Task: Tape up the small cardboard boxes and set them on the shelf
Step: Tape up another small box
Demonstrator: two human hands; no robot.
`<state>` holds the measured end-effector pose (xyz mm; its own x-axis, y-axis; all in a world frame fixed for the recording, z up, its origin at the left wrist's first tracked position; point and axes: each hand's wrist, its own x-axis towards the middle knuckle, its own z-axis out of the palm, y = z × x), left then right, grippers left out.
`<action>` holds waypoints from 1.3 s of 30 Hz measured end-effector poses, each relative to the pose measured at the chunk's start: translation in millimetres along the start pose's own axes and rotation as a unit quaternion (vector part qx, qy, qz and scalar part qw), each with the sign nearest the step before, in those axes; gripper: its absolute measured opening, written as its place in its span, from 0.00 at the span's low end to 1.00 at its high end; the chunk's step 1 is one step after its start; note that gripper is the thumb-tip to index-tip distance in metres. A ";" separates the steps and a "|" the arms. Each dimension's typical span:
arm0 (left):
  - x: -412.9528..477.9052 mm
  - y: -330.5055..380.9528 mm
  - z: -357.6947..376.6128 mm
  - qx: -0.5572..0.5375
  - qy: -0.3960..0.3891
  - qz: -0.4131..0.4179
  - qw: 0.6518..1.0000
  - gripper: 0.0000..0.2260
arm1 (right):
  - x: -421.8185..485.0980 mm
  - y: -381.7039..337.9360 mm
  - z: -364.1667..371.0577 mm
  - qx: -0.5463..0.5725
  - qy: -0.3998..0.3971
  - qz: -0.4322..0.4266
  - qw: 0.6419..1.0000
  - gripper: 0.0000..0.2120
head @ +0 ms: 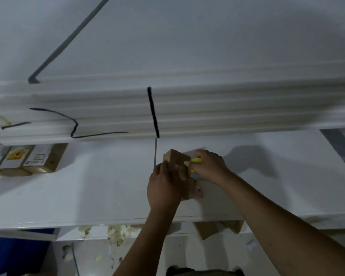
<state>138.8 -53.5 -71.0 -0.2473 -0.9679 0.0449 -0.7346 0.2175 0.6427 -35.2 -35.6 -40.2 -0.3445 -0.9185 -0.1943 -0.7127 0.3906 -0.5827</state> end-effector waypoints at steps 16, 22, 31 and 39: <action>11.2 -36.3 9.8 0.042 -0.063 0.084 0.994 0.32 | 1.8 48.6 -16.2 0.258 -0.145 -0.008 0.955 0.14; 14.3 -31.0 19.6 0.089 -0.078 0.060 0.991 0.29 | 11.8 41.2 -29.1 0.259 -0.115 -0.039 0.958 0.17; 24.0 -15.8 33.6 0.144 -0.112 0.040 0.982 0.29 | 33.7 45.3 -58.4 -0.269 -0.085 0.063 0.957 0.32; 24.1 -10.6 38.7 0.123 -0.112 0.019 0.986 0.29 | 45.1 11.0 -19.5 -0.328 -0.097 0.061 0.938 0.23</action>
<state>116.3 -74.2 -106.3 -0.3910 -0.9123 -0.1217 -0.8462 0.3042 0.4375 -70.4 -71.5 -40.0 -0.3752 -0.8339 -0.4048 -0.9199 0.3886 0.0520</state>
